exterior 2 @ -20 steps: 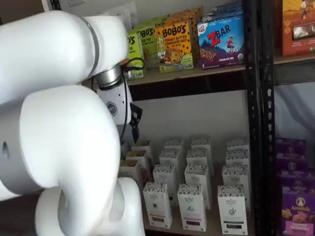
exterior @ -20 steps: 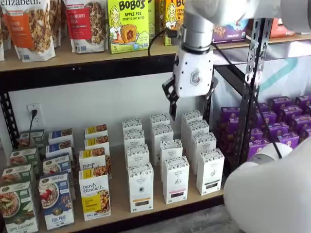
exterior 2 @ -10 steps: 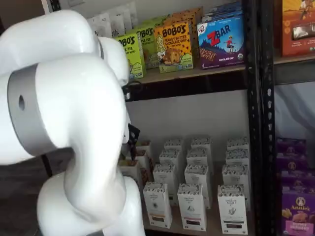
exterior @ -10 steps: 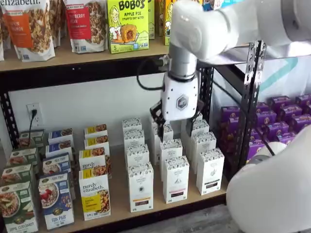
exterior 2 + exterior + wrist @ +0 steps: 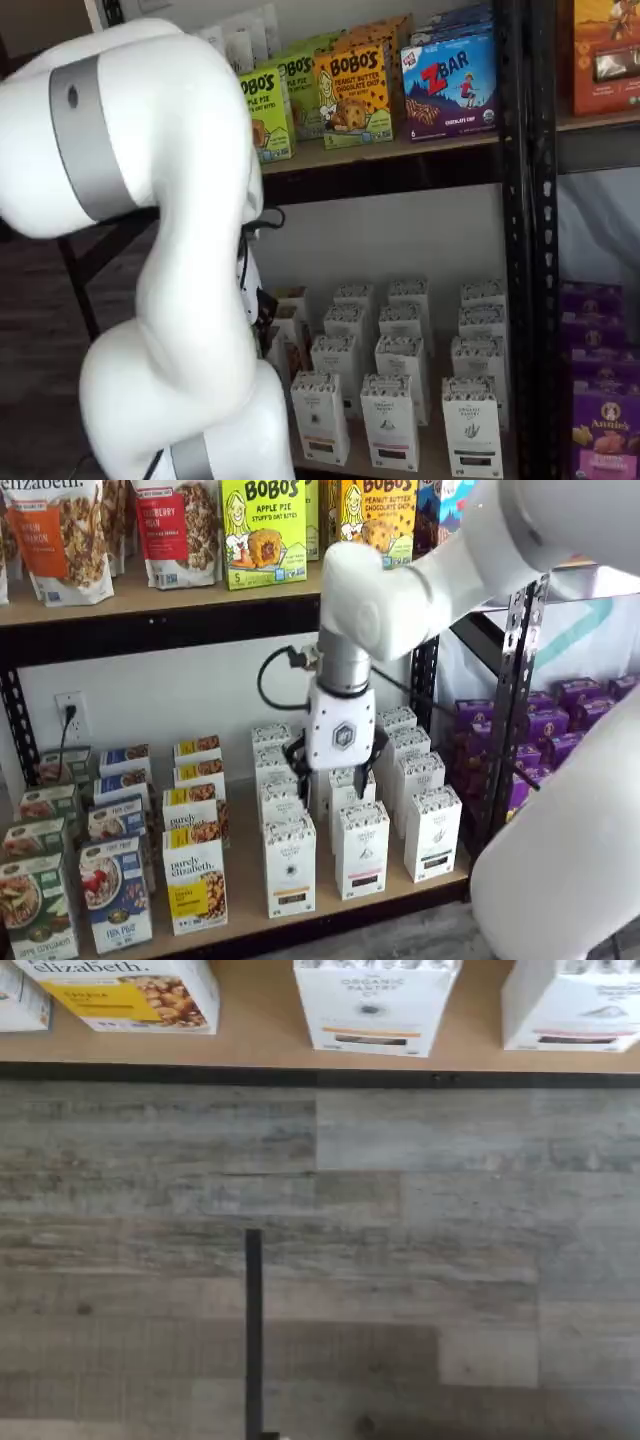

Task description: Pick up the white box with a yellow strip in the middle, on the bottom shelf, the fourth box from the left

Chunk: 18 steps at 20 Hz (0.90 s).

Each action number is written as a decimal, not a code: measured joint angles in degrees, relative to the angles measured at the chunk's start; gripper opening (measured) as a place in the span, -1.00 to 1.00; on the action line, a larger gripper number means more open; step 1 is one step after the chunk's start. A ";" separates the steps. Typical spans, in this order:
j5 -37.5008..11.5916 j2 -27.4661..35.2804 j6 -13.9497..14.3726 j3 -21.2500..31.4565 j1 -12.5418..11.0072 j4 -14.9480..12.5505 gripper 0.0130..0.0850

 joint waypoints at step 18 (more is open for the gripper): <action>-14.85 23.22 -3.03 -7.57 -0.39 2.77 1.00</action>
